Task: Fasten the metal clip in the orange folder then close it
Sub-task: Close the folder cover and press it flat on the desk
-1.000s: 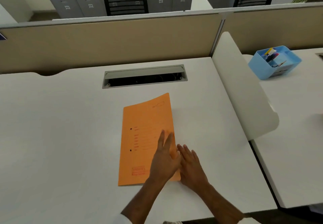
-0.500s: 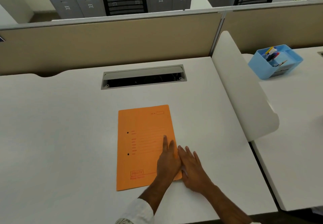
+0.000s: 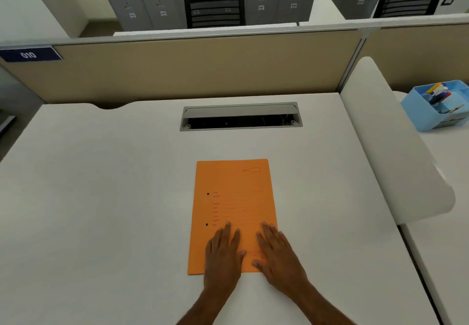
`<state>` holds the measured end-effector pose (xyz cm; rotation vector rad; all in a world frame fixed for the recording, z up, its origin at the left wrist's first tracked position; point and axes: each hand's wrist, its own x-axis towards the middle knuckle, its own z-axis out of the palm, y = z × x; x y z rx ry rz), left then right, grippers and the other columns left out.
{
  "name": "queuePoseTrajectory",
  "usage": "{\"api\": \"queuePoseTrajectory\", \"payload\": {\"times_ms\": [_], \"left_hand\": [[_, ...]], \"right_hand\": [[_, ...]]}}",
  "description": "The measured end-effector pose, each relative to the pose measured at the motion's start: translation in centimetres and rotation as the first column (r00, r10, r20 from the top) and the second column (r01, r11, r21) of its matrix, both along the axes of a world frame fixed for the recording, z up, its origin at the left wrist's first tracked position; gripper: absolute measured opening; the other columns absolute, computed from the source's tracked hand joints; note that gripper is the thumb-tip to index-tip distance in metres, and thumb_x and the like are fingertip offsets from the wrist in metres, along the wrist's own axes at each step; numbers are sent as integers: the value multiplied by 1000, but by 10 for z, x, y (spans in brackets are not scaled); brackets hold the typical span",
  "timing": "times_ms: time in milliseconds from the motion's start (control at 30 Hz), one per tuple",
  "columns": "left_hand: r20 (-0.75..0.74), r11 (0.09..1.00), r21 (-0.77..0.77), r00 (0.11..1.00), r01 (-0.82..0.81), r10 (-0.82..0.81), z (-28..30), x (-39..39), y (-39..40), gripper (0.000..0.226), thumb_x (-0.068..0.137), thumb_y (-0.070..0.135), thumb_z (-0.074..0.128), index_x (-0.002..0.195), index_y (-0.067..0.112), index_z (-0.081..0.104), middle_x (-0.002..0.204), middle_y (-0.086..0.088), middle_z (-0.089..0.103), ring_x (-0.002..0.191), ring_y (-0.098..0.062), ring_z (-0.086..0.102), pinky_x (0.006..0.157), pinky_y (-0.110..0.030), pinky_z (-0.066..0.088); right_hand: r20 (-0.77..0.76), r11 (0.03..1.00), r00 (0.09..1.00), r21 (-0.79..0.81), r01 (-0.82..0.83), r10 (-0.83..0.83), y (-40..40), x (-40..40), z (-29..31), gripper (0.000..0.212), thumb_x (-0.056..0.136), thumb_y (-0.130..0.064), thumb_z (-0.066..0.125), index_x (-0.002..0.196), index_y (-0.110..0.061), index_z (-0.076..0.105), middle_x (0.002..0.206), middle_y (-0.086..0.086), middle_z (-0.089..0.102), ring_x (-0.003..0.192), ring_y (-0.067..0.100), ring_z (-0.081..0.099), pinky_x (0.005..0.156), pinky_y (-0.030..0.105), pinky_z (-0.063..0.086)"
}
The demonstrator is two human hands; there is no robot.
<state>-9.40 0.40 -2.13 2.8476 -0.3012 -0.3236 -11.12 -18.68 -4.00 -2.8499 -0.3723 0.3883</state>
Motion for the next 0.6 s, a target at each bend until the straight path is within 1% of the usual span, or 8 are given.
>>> {"api": "queuePoseTrajectory", "payload": {"times_ms": [133, 167, 200, 267, 300, 400, 500, 600], "left_hand": [[-62, 998, -15, 996, -63, 62, -3, 4, 42, 58, 97, 42, 55, 151, 24, 40, 162, -6, 28, 148, -31, 33, 117, -51, 34], [-66, 997, -16, 995, -79, 78, -4, 6, 58, 58, 99, 42, 52, 152, 24, 36, 164, -5, 24, 150, -31, 28, 119, -51, 30], [-67, 996, -19, 994, -88, 87, -3, 9, 70, 58, 99, 42, 52, 152, 24, 36, 164, -5, 24, 150, -31, 26, 119, -51, 29], [-59, 996, -16, 994, -93, 92, -2, 16, 101, 57, 98, 42, 52, 151, 22, 40, 162, -7, 28, 149, -32, 30, 116, -52, 32], [-55, 996, -1, 994, -91, 91, -3, 20, 117, 57, 98, 46, 46, 150, 22, 41, 162, -7, 29, 148, -33, 31, 116, -52, 32], [-101, 995, 15, 990, -98, 99, -2, 37, 165, 71, 94, 60, 18, 153, 24, 35, 164, -5, 20, 151, -31, 23, 119, -50, 25], [-60, 993, 18, 991, -116, 117, -3, 63, 215, 91, 88, 71, -8, 151, 24, 37, 163, -6, 25, 149, -34, 26, 117, -55, 26], [-74, 986, 74, 985, -151, 157, 2, 91, 247, 92, 89, 70, -7, 145, 21, 48, 156, -12, 40, 141, -42, 40, 107, -64, 36]], "right_hand": [[-19, 999, 999, -23, -32, 31, 47, 10, 6, 62, 92, -53, 41, 138, -13, 51, 151, 14, 41, 138, 32, 40, 106, 47, 40], [-26, 999, 999, -33, -44, 43, 62, 15, 9, 60, 90, -52, 45, 136, -14, 54, 149, 14, 45, 135, 32, 45, 103, 46, 44], [-24, 998, 998, -39, -51, 51, 75, 19, 11, 60, 87, -52, 54, 133, -14, 57, 146, 14, 48, 132, 31, 50, 100, 44, 48], [-24, 997, 997, -27, -70, 69, 107, 30, 14, 68, 73, -51, 76, 128, -15, 62, 142, 14, 54, 127, 30, 55, 96, 42, 51], [-30, 997, 997, -28, -78, 77, 122, 34, 15, 72, 67, -52, 81, 127, -15, 63, 140, 13, 56, 125, 30, 57, 95, 41, 52], [-48, 994, 994, -40, -105, 103, 170, 52, 19, 78, 59, -55, 85, 124, -15, 66, 136, 12, 60, 122, 29, 60, 94, 39, 52], [-17, 994, 995, -50, -98, 97, 221, 78, 23, 80, 57, -56, 85, 123, -14, 66, 134, 12, 61, 121, 29, 61, 92, 40, 53], [-19, 995, 997, -62, -76, 75, 258, 102, 25, 80, 56, -56, 86, 122, -14, 67, 134, 13, 61, 121, 29, 60, 92, 39, 55]]}}
